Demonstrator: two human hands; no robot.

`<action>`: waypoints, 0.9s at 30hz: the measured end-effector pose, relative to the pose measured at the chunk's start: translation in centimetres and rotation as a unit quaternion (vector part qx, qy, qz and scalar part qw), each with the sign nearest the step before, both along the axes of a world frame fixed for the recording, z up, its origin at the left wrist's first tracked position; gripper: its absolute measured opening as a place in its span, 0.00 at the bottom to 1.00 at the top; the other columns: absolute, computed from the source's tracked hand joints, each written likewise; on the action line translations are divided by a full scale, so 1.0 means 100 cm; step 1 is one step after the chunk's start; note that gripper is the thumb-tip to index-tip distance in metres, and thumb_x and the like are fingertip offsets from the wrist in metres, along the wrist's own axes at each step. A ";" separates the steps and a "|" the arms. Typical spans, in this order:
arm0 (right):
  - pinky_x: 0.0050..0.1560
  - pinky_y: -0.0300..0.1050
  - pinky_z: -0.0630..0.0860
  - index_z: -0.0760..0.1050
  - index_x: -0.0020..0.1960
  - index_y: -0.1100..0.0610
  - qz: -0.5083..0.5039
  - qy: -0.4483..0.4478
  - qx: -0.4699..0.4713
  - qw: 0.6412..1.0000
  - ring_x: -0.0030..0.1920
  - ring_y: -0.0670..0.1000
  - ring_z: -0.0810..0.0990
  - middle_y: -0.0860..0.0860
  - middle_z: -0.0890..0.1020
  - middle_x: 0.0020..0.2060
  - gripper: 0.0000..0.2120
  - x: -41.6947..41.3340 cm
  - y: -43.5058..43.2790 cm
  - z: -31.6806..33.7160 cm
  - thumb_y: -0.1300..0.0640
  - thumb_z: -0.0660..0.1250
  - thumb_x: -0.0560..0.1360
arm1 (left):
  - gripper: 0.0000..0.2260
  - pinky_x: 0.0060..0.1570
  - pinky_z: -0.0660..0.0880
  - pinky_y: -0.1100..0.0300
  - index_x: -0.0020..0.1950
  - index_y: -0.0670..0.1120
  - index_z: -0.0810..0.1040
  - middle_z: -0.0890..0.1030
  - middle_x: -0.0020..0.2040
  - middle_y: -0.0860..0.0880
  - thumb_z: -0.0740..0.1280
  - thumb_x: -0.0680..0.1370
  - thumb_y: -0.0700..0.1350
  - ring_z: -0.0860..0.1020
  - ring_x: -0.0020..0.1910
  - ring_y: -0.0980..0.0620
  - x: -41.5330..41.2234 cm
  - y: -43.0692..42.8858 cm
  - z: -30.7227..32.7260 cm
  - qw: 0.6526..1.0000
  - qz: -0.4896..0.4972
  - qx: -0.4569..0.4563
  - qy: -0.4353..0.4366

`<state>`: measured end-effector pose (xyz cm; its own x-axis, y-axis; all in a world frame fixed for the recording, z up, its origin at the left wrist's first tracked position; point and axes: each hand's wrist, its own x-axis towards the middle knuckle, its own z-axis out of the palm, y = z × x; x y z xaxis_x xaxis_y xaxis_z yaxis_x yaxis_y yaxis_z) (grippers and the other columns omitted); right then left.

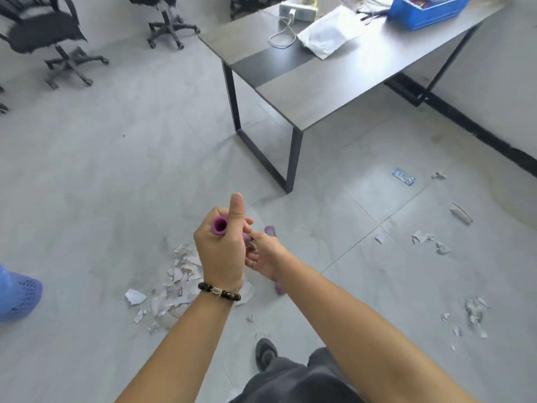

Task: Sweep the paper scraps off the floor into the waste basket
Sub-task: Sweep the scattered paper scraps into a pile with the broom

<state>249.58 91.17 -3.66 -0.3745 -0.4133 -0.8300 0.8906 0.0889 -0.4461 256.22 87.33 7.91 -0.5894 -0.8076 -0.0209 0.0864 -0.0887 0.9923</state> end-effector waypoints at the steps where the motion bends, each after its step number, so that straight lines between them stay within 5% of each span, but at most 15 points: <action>1: 0.55 0.48 0.79 0.75 0.46 0.57 -0.017 0.007 0.005 1.000 0.35 0.48 0.77 0.49 0.77 0.32 0.04 -0.009 0.019 -0.001 0.56 0.66 0.77 | 0.25 0.37 0.77 0.66 0.30 0.36 0.70 0.76 0.25 0.50 0.68 0.75 0.56 0.79 0.31 0.50 -0.007 0.013 0.000 1.000 -0.031 -0.001 -0.002; 4: 0.51 0.46 0.80 0.77 0.46 0.56 -0.066 0.039 0.031 0.997 0.37 0.48 0.78 0.48 0.78 0.33 0.05 -0.035 0.085 -0.001 0.54 0.68 0.76 | 0.26 0.37 0.77 0.65 0.32 0.33 0.70 0.78 0.27 0.47 0.67 0.73 0.57 0.78 0.31 0.51 -0.032 0.059 0.001 0.992 -0.122 0.007 -0.010; 8: 0.39 0.42 0.75 0.77 0.49 0.56 -0.097 0.107 0.077 0.986 0.33 0.48 0.76 0.51 0.75 0.35 0.08 -0.065 0.181 0.005 0.51 0.67 0.76 | 0.20 0.42 0.77 0.60 0.30 0.44 0.72 0.76 0.28 0.47 0.67 0.74 0.57 0.76 0.32 0.50 -0.070 0.126 0.006 0.974 -0.226 0.014 -0.013; 17: 0.42 0.44 0.70 0.72 0.57 0.55 -0.114 0.249 0.180 0.945 0.41 0.51 0.73 0.53 0.72 0.40 0.21 -0.133 0.383 0.008 0.39 0.52 0.82 | 0.20 0.60 0.73 0.44 0.28 0.47 0.70 0.71 0.26 0.50 0.68 0.77 0.54 0.76 0.36 0.48 -0.183 0.307 0.014 0.950 -0.297 0.097 0.000; 27: 0.54 0.52 0.73 0.70 0.55 0.50 -0.177 0.270 0.226 0.919 0.43 0.51 0.77 0.51 0.77 0.43 0.20 -0.228 0.556 -0.005 0.37 0.50 0.80 | 0.19 0.44 0.77 0.53 0.32 0.43 0.73 0.76 0.29 0.49 0.69 0.76 0.54 0.77 0.33 0.49 -0.280 0.487 0.010 0.925 -0.379 0.023 -0.022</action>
